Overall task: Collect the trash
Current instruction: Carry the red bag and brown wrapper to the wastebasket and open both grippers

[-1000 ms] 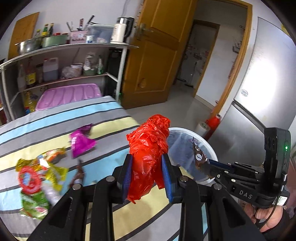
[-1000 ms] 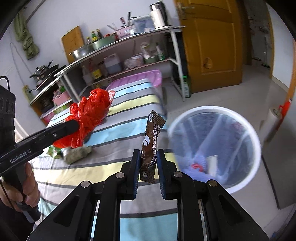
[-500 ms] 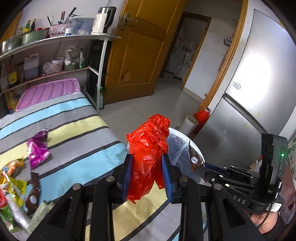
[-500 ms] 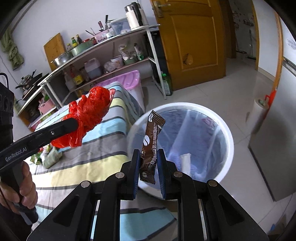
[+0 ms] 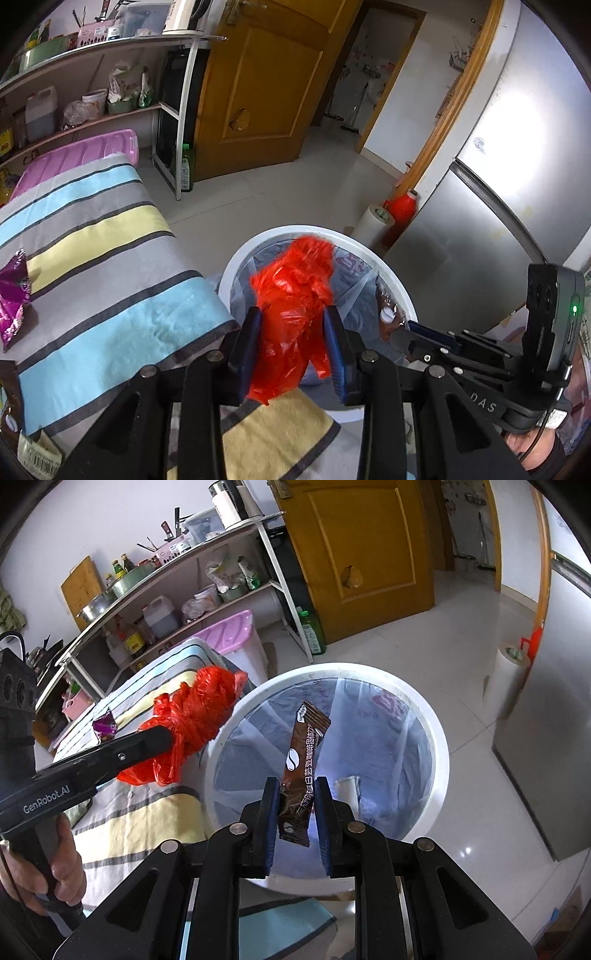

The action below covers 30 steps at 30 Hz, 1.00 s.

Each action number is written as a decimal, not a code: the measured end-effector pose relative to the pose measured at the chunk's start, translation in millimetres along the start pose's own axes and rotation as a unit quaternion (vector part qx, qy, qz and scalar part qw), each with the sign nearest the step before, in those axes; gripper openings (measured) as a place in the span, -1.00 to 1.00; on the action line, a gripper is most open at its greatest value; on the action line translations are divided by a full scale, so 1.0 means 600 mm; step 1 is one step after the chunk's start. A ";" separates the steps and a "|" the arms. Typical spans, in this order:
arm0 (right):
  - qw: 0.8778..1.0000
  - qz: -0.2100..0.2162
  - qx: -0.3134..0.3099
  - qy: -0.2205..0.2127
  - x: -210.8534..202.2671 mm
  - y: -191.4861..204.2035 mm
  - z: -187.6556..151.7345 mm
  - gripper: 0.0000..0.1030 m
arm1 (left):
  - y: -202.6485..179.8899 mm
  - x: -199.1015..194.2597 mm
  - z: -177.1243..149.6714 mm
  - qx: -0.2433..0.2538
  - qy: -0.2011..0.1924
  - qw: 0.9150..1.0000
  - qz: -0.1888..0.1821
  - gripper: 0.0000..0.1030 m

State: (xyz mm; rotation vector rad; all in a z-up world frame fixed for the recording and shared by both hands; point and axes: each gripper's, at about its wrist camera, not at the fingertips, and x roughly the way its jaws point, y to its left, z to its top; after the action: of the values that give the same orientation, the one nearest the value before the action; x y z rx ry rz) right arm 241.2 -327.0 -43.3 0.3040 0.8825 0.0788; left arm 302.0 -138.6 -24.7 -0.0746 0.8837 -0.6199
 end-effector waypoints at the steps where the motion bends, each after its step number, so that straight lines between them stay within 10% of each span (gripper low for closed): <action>1: 1.000 0.000 0.002 -0.001 0.000 -0.003 0.000 -0.48 | 0.002 0.003 0.000 -0.004 0.003 1.000 -0.002 -0.28; 4: 1.000 0.004 0.007 -0.008 -0.002 -0.004 -0.003 -0.21 | 0.003 0.002 -0.001 -0.007 -0.001 1.000 -0.013 -0.22; 30: 0.997 0.044 -0.042 -0.036 -0.087 0.112 -0.047 -0.21 | 0.040 -0.172 -0.058 -0.024 -0.076 0.995 0.054 -0.20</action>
State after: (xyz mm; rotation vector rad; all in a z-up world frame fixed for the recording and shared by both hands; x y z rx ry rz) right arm 190.3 -266.5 -1.2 0.2650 0.7920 0.1854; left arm 238.9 -57.1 17.9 -0.1154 0.7501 -0.4843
